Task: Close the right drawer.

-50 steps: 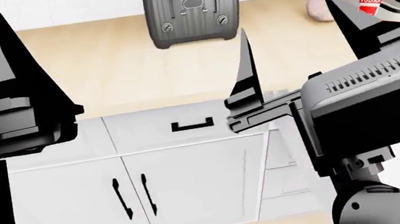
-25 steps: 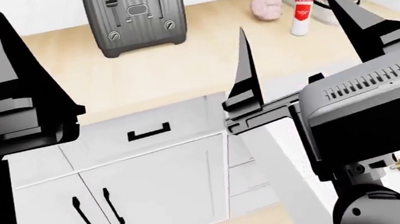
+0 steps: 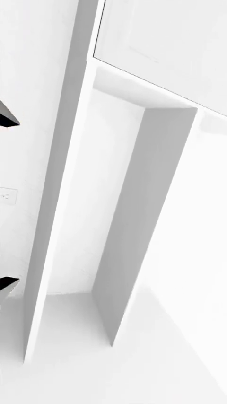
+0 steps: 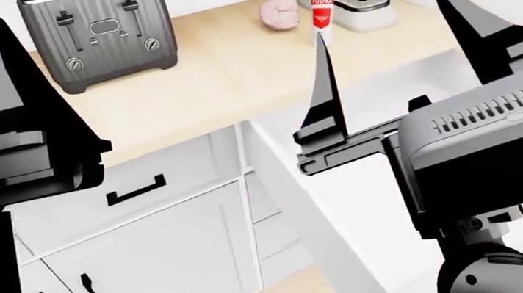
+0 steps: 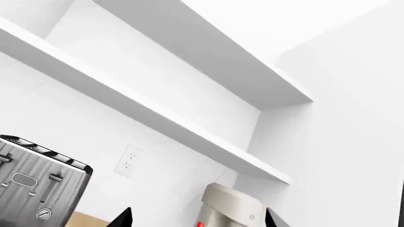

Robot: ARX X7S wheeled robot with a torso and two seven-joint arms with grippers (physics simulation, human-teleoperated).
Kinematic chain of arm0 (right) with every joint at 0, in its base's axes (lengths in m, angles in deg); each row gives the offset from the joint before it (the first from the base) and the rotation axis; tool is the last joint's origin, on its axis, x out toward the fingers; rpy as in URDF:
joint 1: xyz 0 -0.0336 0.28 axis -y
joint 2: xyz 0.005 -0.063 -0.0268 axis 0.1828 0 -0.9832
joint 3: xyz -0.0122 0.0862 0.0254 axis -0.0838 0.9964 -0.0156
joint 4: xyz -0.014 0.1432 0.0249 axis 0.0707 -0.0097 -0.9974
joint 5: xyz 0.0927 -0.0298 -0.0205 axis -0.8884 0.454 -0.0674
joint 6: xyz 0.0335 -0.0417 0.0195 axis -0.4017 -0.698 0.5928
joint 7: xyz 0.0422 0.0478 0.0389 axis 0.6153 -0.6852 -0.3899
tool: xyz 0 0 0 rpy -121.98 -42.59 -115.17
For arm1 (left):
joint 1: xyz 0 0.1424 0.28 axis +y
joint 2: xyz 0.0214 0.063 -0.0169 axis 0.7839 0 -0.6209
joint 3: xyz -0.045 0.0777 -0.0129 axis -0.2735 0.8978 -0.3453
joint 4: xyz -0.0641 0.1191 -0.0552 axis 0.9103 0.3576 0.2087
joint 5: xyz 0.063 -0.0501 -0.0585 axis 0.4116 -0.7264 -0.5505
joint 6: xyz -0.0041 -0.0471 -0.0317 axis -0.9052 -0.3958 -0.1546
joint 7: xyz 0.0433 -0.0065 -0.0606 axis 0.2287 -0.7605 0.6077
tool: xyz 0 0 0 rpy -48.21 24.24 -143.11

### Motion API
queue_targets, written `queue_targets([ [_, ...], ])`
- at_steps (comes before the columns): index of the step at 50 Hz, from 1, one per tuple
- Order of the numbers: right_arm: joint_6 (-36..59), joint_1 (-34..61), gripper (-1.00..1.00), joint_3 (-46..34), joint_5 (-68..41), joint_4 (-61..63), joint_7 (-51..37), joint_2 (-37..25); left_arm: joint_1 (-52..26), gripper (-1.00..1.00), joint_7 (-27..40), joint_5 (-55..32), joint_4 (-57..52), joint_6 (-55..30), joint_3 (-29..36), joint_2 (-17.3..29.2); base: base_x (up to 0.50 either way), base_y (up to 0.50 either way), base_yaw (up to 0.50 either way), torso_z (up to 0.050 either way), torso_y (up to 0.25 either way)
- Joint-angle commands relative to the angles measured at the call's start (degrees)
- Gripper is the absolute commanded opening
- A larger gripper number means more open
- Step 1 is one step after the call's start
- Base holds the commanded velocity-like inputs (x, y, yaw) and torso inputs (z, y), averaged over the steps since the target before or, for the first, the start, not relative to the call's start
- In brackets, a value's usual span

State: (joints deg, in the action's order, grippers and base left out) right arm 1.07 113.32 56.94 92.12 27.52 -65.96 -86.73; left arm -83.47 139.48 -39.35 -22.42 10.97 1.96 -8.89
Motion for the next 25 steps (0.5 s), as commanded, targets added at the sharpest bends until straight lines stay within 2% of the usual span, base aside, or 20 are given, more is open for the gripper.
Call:
queue_targets([
  [1, -0.6, -0.5, 1.0, 0.5, -0.3, 0.0, -0.4, 0.2, 0.4, 1.0, 0.0, 0.4, 0.1, 0.5, 0.2, 0.2, 0.0, 0.0, -0.5, 0.0, 0.0],
  [25, -0.6, 0.1, 1.0, 1.5, -0.8, 0.2, -1.0, 0.5, -0.2, 1.0, 0.3, 0.2, 0.0, 0.5, 0.6, 0.4, 0.0, 0.0, -0.5, 0.0, 0.0],
])
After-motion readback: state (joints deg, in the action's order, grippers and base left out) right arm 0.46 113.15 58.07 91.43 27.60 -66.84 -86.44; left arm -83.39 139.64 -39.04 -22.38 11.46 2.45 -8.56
